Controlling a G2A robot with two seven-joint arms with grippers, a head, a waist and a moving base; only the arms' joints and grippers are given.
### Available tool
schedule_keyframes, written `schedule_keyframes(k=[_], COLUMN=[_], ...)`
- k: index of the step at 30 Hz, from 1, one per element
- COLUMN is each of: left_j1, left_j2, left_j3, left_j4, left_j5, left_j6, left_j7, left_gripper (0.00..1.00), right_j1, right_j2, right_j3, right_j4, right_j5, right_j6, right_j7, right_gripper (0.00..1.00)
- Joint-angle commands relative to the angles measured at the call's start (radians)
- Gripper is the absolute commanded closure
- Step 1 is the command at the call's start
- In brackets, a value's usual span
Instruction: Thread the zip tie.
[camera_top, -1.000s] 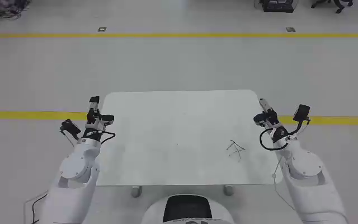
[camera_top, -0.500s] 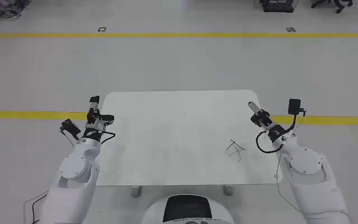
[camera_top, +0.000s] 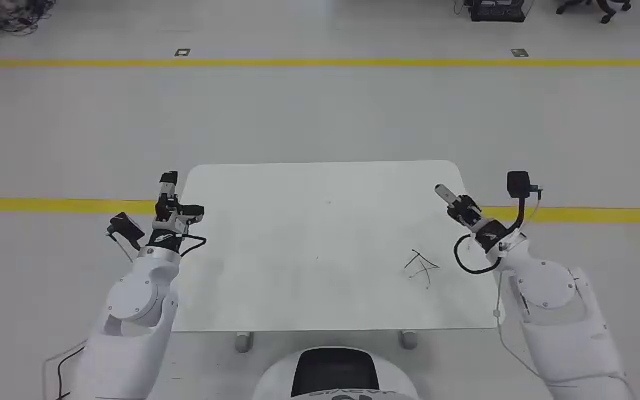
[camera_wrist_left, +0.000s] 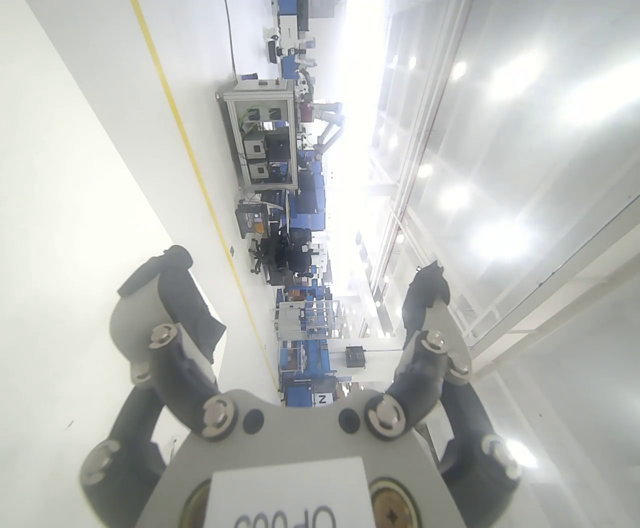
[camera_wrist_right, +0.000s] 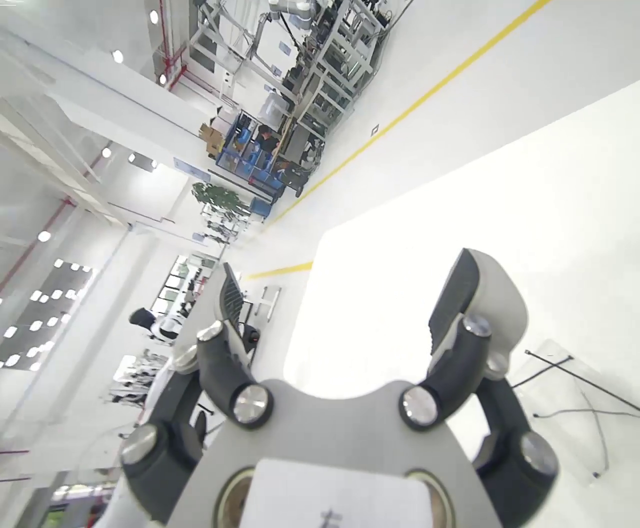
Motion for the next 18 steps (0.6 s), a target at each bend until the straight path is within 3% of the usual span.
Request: schedule_keyframes(k=[1,4,15,18], left_j1=[0.0,0.0,0.0,0.0], left_j2=[0.0,0.0,0.0,0.0], left_j3=[0.0,0.0,0.0,0.0], left_j4=[0.0,0.0,0.0,0.0], left_j5=[0.0,0.0,0.0,0.0], left_j6=[0.0,0.0,0.0,0.0], left_j7=[0.0,0.0,0.0,0.0], left_gripper=[0.0,0.0,0.0,0.0], right_j1=[0.004,0.01,0.011,0.015], right_j2=[0.005,0.012,0.013,0.022], right_j3=[0.001,-0.01,-0.008,-0.006], right_j4=[-0.011,-0.017,-0.015,-0.045], right_j5=[-0.054,-0.105,-0.108,-0.252], right_j6=[-0.005,-0.015,-0.011,-0.05], right_j7=[0.057,0.145,0.142,0.174], right_gripper=[0.0,0.0,0.0,0.0])
